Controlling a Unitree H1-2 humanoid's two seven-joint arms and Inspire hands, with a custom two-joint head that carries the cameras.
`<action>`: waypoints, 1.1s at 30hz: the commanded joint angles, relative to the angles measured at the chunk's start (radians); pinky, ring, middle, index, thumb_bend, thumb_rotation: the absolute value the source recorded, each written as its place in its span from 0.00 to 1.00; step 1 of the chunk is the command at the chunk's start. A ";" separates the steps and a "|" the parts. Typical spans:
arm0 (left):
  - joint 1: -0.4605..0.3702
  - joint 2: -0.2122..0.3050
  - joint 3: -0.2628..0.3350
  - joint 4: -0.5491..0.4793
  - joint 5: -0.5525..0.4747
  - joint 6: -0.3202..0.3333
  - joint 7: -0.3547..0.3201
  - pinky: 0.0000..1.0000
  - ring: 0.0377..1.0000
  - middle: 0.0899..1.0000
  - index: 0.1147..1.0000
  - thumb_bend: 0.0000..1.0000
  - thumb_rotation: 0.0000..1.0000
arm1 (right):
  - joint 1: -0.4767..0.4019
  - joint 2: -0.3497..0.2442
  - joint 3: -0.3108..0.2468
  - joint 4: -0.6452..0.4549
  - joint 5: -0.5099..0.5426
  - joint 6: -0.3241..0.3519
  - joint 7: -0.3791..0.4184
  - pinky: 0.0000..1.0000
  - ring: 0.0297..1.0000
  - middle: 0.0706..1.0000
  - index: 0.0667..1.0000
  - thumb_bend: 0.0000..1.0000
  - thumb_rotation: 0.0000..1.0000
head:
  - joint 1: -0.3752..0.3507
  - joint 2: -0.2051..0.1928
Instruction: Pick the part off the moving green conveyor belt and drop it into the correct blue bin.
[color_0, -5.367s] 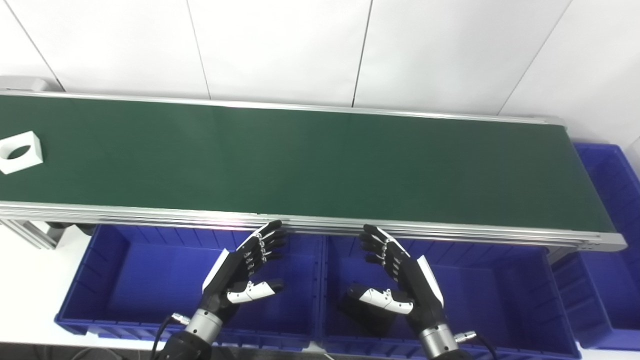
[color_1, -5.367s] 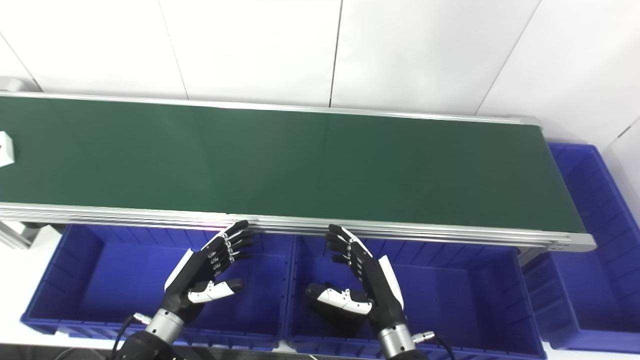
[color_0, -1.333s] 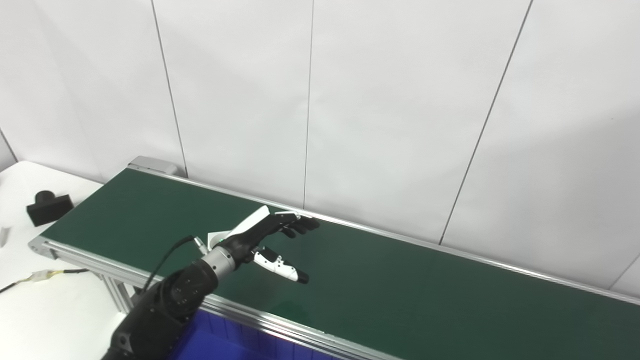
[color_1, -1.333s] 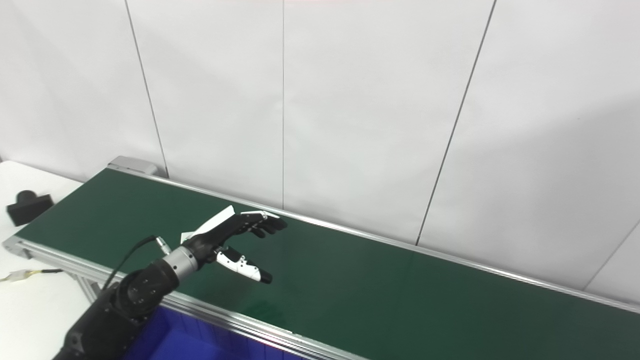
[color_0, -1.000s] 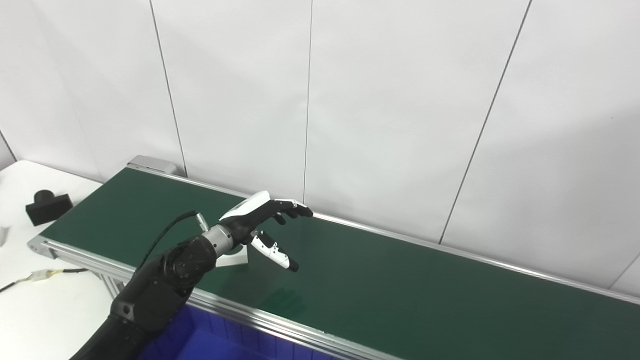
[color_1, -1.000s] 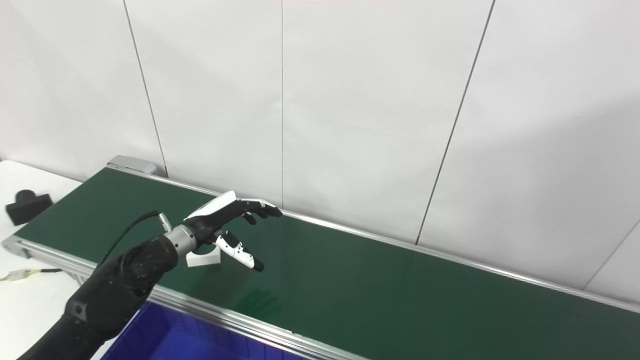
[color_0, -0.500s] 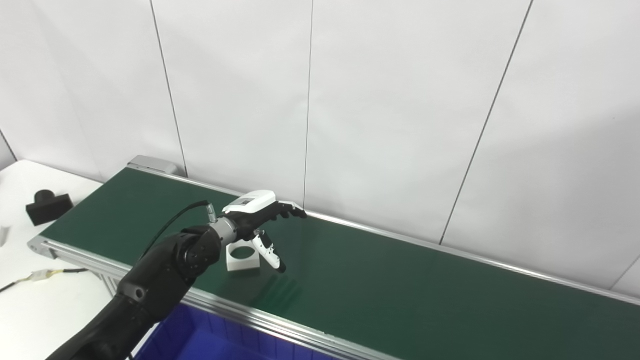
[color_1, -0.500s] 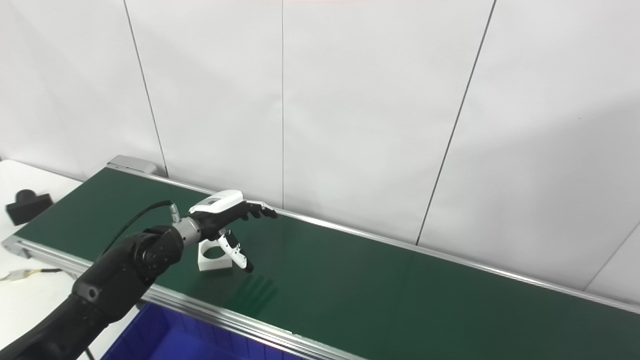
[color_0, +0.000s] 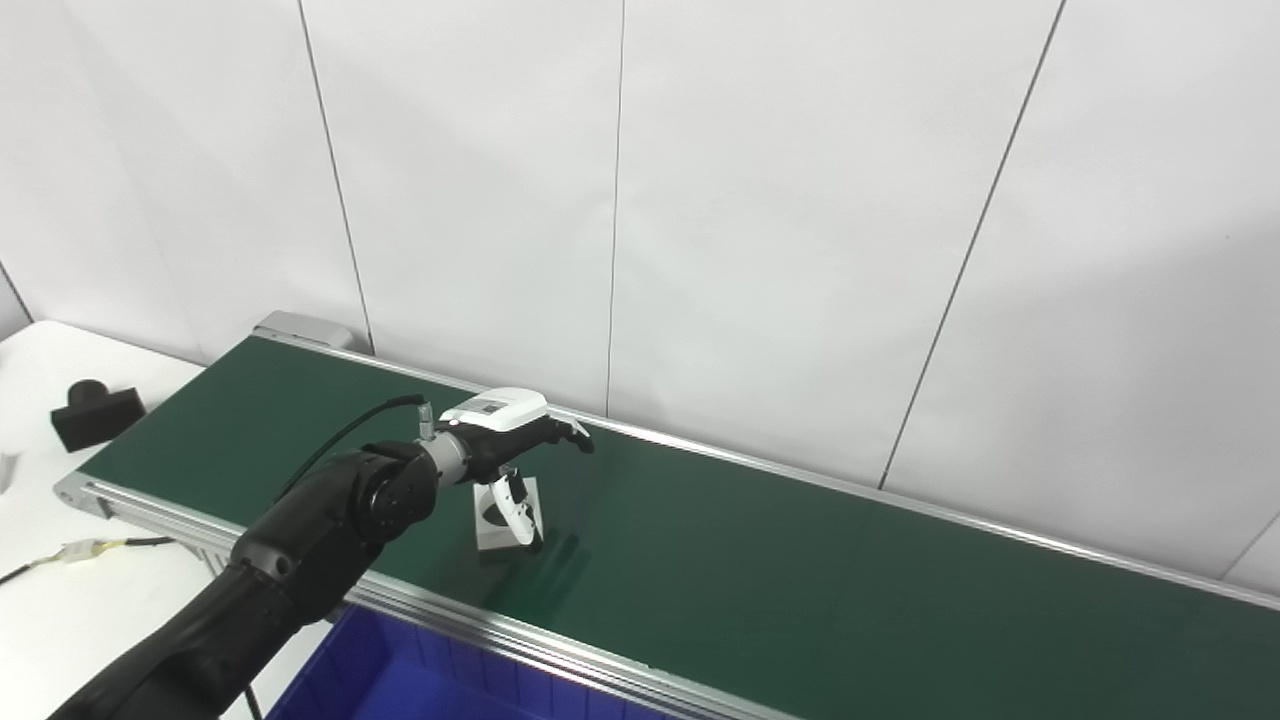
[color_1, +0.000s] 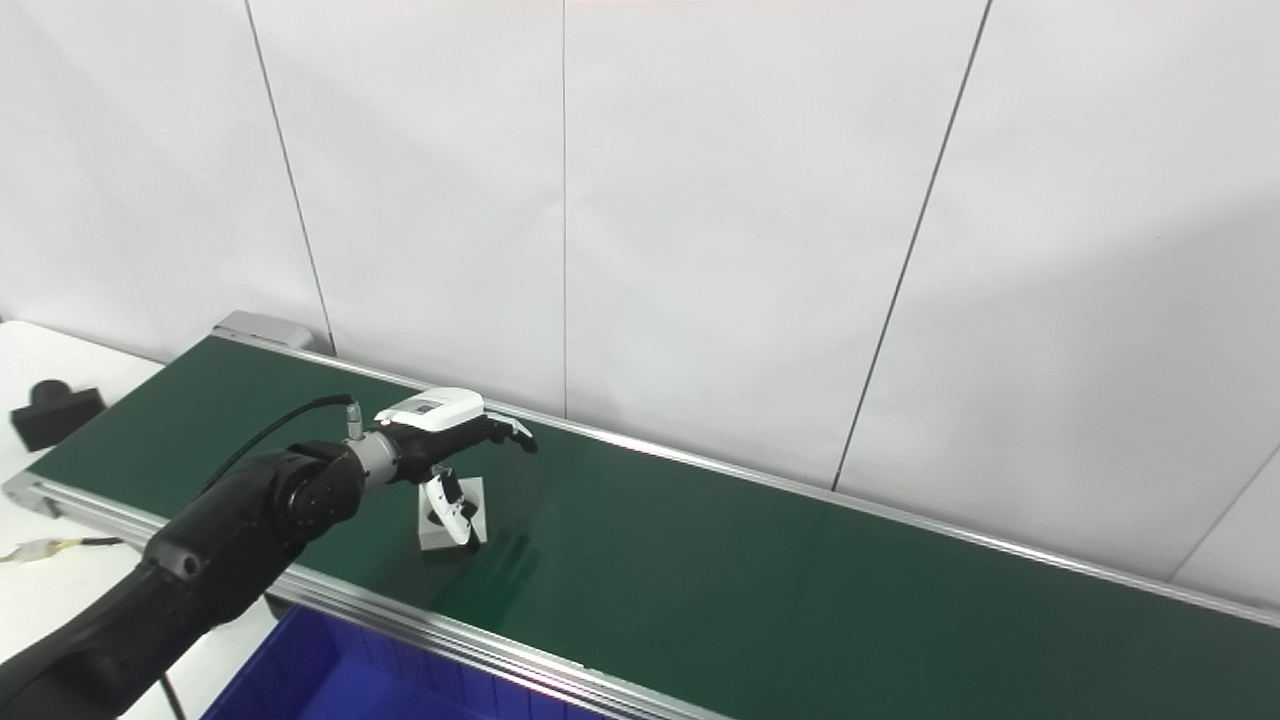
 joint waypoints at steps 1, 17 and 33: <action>-0.059 0.039 -0.006 -0.007 0.046 0.050 0.007 0.79 0.85 0.88 0.82 0.94 0.13 | -0.004 0.006 0.000 -0.020 0.008 -0.052 0.006 0.79 0.84 0.84 0.88 0.85 0.34 | 0.000 0.001; -0.063 -0.010 -0.073 -0.026 0.174 0.354 -0.079 0.71 0.81 0.87 0.90 1.00 0.31 | -0.002 0.007 0.003 -0.027 0.001 -0.045 0.004 0.78 0.84 0.84 0.88 0.88 0.36 | -0.006 0.005; -0.053 -0.112 -0.148 -0.053 0.202 0.423 -0.082 0.68 0.81 0.88 0.92 1.00 0.40 | 0.008 0.012 0.005 -0.041 -0.004 -0.043 -0.003 0.78 0.84 0.83 0.88 0.87 0.37 | -0.021 0.010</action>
